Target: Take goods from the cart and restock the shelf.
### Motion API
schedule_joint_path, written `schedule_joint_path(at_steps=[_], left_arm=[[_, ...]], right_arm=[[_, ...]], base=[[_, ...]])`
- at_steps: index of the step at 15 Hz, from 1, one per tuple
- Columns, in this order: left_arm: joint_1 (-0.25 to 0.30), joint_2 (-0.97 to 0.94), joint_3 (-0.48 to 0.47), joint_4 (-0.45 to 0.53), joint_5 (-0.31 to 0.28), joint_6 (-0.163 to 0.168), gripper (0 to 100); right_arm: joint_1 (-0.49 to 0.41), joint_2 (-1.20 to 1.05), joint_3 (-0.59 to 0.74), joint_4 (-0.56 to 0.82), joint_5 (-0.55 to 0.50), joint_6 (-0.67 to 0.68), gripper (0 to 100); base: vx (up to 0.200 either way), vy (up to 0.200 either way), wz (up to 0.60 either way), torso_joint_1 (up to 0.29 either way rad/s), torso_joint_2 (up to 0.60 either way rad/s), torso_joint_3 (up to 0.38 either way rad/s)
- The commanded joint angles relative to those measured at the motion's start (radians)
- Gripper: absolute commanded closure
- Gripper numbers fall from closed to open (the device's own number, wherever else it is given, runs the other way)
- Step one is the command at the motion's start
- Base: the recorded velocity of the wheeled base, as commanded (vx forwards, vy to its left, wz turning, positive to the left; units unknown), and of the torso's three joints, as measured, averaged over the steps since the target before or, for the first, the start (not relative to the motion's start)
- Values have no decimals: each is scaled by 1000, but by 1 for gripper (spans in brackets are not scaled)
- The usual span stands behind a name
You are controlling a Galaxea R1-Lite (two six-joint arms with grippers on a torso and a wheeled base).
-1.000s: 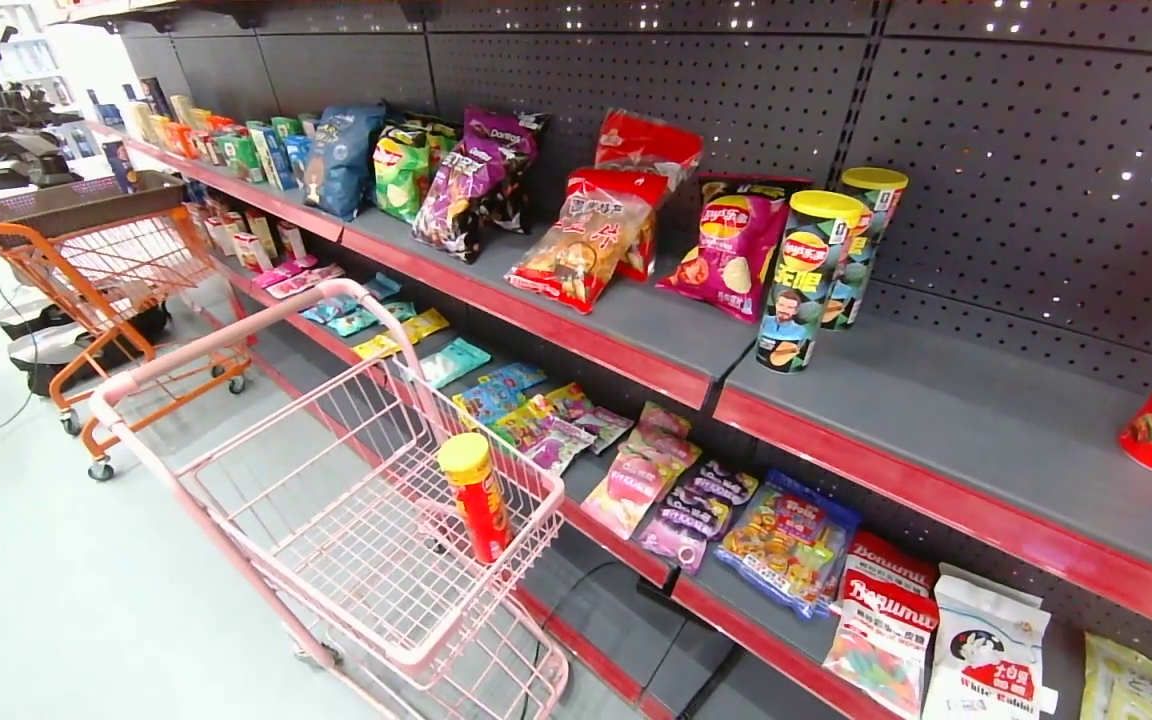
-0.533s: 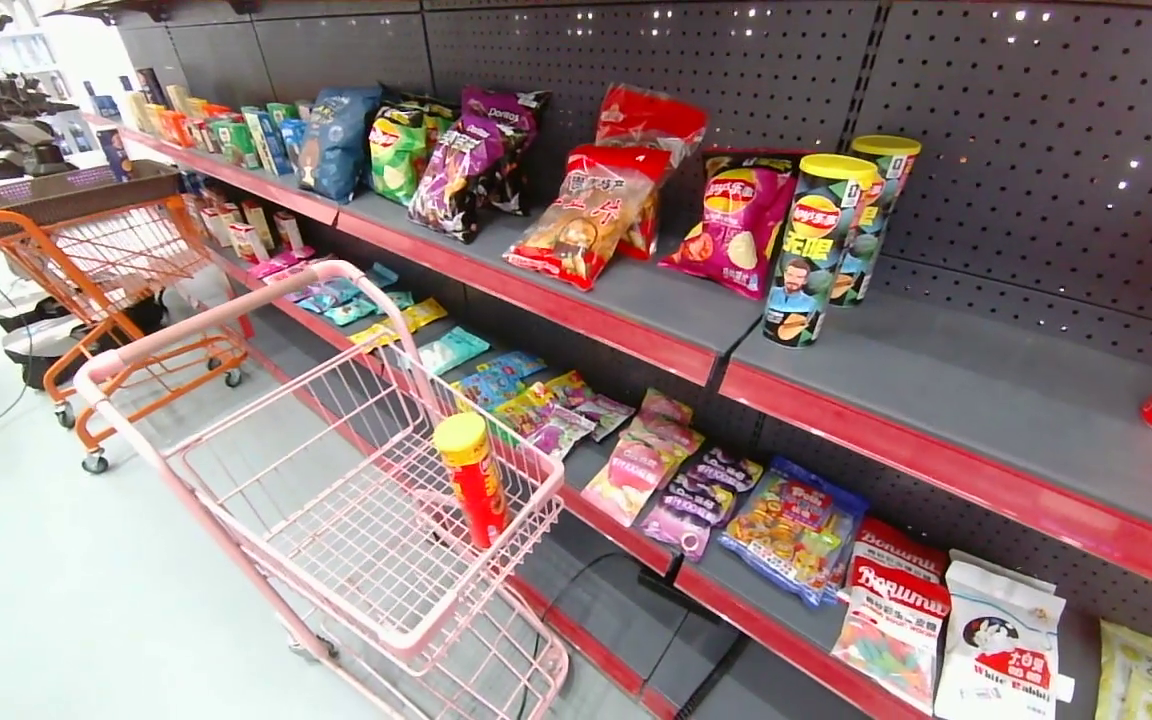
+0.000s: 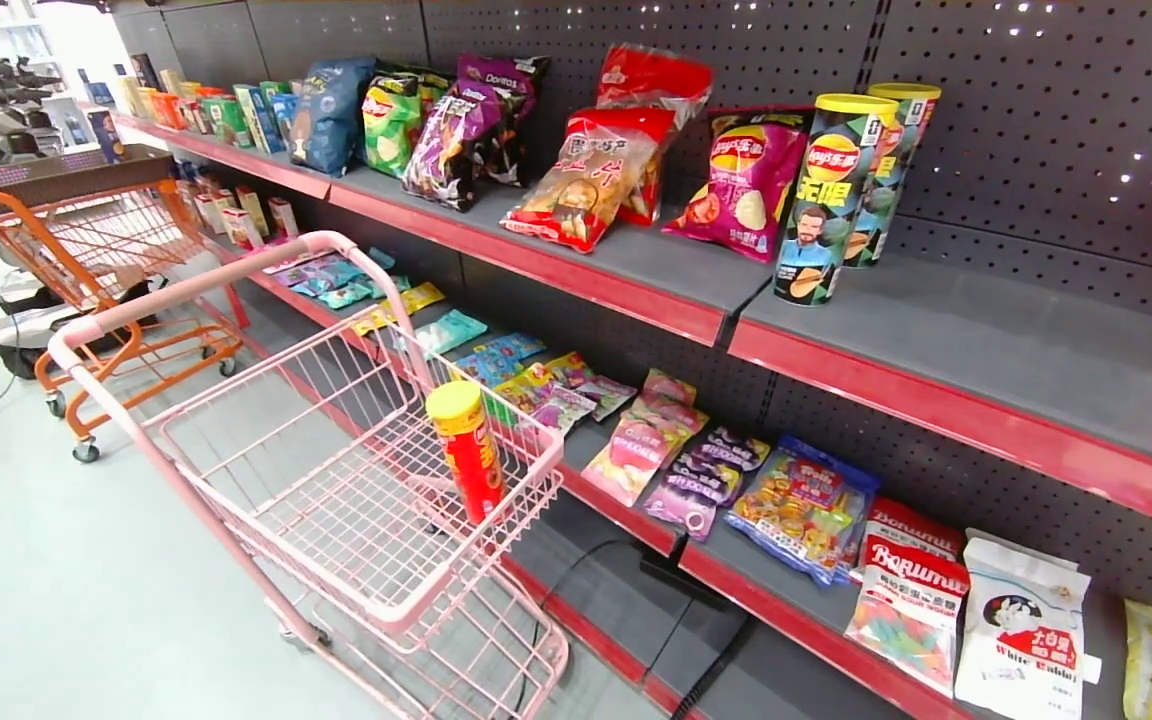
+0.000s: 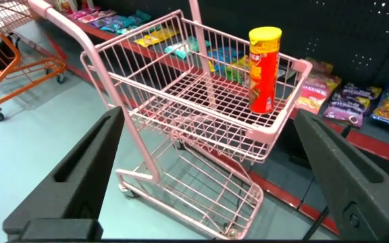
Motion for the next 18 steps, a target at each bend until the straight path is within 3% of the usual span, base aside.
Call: schedule_joint_path(at_steps=[1, 4, 5, 6, 7, 8, 9, 10, 12, 13, 15, 16, 18], left_arm=[[0, 1, 0, -1, -3, -1, 0], [0, 2, -6, -2, -1, 7, 0], [-8, 70, -126, -5, -4, -1, 0], [-22, 366, -400, 2, 2, -60, 0], [-22, 472, -503, -2, 6, -113, 0], [-17, 736, -741, -12, 11, -172, 0], [-20, 841, -756, -21, 0, -143, 0], [-25, 923, -726, -47, -41, -80, 0], [-9, 1148, -675, -237, -219, -65, 0], [-5, 1260, -675, -314, -268, -48, 0], [-22, 1458, -676, -423, -304, 65, 0], [-29, 1526, -672, -461, -337, 93, 0], [-51, 1647, -672, -521, -394, 99, 0]], right_arm=[[0, 0, 0, 0, 0, -1, 0], [0, 0, 0, 0, 0, 1, 0], [0, 0, 0, 0, 0, 1, 0], [0, 0, 0, 0, 0, 1, 0], [-1, 0, 0, 0, 0, 1, 0], [0, 0, 0, 0, 0, 1, 0], [0, 0, 0, 0, 0, 1, 0], [0, 0, 0, 0, 0, 1, 0], [0, 0, 0, 0, 0, 1, 0], [0, 0, 0, 0, 0, 1, 0], [0, 0, 0, 0, 0, 1, 0], [-1, 0, 0, 0, 0, 1, 0], [0, 0, 0, 0, 0, 1, 0]], base=[[0, 0, 0, -56, 134, 85], [0, 0, 0, -11, 28, 17], [0, 0, 0, 0, 0, 0], [0, 0, 0, 0, 0, 0], [0, 0, 0, 0, 0, 0], [0, 0, 0, 0, 0, 0], [0, 0, 0, 0, 0, 0], [0, 0, 0, 0, 0, 0], [0, 0, 0, 0, 0, 0], [0, 0, 0, 0, 0, 0], [0, 0, 0, 0, 0, 0], [0, 0, 0, 0, 0, 0], [0, 0, 0, 0, 0, 0]])
